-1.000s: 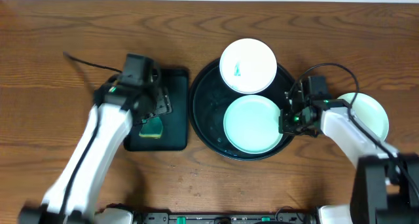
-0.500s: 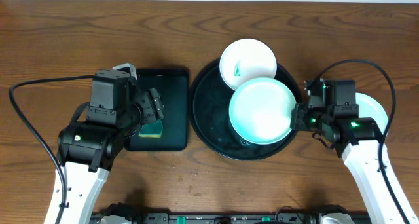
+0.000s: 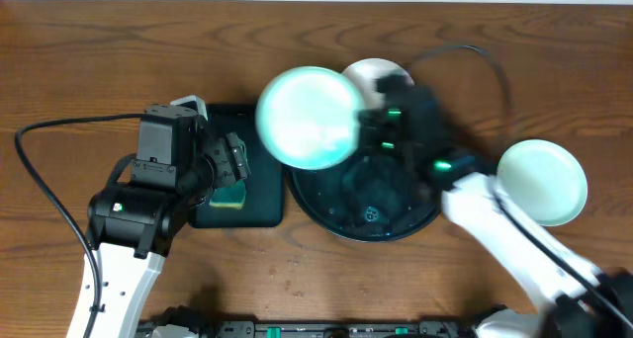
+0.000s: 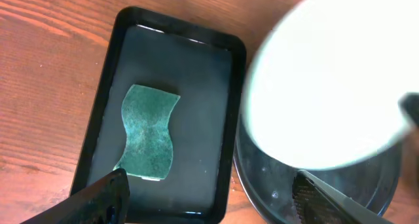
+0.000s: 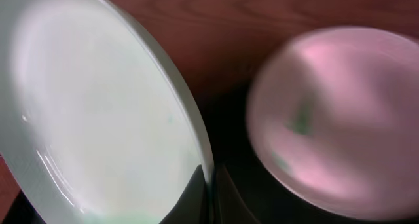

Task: Clean dirty plates on tray and stack at the side
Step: 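Lift the pale green plate with the right gripper and tilt it up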

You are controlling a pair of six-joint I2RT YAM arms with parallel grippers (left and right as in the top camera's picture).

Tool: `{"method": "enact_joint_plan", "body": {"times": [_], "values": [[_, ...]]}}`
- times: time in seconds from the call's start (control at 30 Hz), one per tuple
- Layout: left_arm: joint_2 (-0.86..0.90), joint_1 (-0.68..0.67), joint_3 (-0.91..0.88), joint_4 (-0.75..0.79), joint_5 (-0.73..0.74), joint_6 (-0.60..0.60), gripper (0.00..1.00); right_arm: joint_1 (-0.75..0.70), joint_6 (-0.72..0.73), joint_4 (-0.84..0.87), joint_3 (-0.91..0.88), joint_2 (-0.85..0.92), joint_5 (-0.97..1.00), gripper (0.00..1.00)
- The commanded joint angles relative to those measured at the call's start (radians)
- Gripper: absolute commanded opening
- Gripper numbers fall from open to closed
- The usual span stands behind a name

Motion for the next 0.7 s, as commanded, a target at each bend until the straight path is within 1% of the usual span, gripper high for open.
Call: {"method": "enact_joint_plan", "body": {"times": [0.0,0.13,0.23,0.3,0.43,0.67], "values": [[0.001,0.002,0.017,-0.002,0.012,0.006,0.8,0.108,-0.032,0.101,0.056,0.106,0.189,0.01],[0.001,0.002,0.017,-0.002,0.012,0.006,0.8,0.203,-0.183,0.203,0.087,0.149,0.377,0.01],[0.001,0.002,0.017,-0.002,0.012,0.006,0.8,0.265,-0.338,0.288,0.089,0.138,0.465,0.01],[0.001,0.002,0.017,-0.002,0.012,0.006,0.8,0.299,-0.41,0.33,0.089,0.127,0.518,0.01],[0.001,0.002,0.017,-0.002,0.012,0.006,0.81,0.347,-0.482,0.355,0.089,0.093,0.599,0.01],[0.001,0.002,0.017,-0.002,0.012,0.006,0.8,0.357,-0.535,0.365,0.089,0.005,0.607,0.01]]}}
